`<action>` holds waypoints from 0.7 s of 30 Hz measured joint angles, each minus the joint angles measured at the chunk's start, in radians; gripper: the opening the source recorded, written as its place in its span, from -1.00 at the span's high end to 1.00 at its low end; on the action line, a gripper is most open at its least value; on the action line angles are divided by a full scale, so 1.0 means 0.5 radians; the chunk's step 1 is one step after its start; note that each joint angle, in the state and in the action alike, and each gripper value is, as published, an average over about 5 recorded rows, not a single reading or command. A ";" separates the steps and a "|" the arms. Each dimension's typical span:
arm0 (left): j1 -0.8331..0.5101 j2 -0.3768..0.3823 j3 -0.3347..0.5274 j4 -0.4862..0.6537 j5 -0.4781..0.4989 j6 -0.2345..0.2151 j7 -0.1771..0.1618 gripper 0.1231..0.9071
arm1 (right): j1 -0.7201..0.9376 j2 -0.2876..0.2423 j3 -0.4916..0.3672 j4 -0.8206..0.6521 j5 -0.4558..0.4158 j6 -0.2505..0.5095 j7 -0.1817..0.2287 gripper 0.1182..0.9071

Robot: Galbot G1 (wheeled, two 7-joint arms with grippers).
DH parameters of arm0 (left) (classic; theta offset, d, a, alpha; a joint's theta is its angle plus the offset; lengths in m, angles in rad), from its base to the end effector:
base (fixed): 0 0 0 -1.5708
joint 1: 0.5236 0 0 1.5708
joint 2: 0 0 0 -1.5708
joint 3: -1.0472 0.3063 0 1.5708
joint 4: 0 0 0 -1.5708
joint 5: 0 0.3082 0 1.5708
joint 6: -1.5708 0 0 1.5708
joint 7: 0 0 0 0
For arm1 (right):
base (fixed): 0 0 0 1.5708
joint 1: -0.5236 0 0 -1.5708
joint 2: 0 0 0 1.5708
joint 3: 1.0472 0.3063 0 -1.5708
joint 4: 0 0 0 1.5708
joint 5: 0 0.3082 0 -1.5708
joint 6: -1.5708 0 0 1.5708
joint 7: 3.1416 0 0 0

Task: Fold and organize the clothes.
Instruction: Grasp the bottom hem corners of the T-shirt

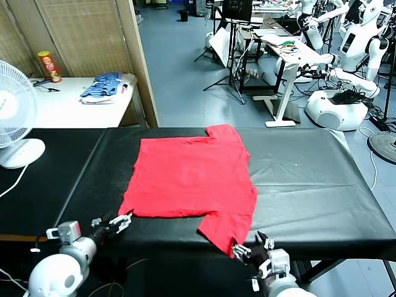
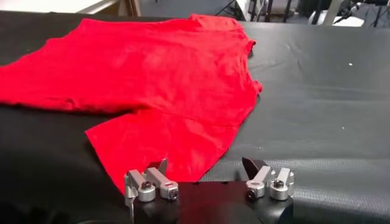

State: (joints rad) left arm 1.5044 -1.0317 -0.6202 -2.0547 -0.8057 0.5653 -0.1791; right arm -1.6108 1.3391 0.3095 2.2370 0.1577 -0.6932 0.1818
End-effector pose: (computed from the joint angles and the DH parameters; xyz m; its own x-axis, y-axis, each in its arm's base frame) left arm 0.1879 0.1062 -0.2332 -0.8283 0.1136 0.5486 0.0141 0.9831 -0.1823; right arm 0.1336 0.0235 -0.2318 -0.7984 -0.1202 0.5901 -0.1676 0.9855 -0.0261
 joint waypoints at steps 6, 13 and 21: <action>-0.006 -0.003 0.006 0.050 -0.002 -0.040 0.009 -0.45 | -0.008 0.020 -0.021 -0.018 -0.020 0.003 0.012 0.31; 0.001 -0.015 0.043 0.050 -0.002 -0.082 0.038 0.48 | -0.046 0.028 0.009 0.015 -0.026 0.001 0.045 0.97; 0.050 -0.055 0.078 -0.060 0.017 -0.054 -0.005 0.99 | -0.173 -0.008 0.122 0.179 -0.007 -0.035 0.053 0.99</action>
State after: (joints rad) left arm 1.5296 -1.0593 -0.5813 -2.0848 -0.7974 0.5382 -0.1818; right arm -1.6971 1.3352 0.3703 2.3266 0.1542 -0.7106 0.2082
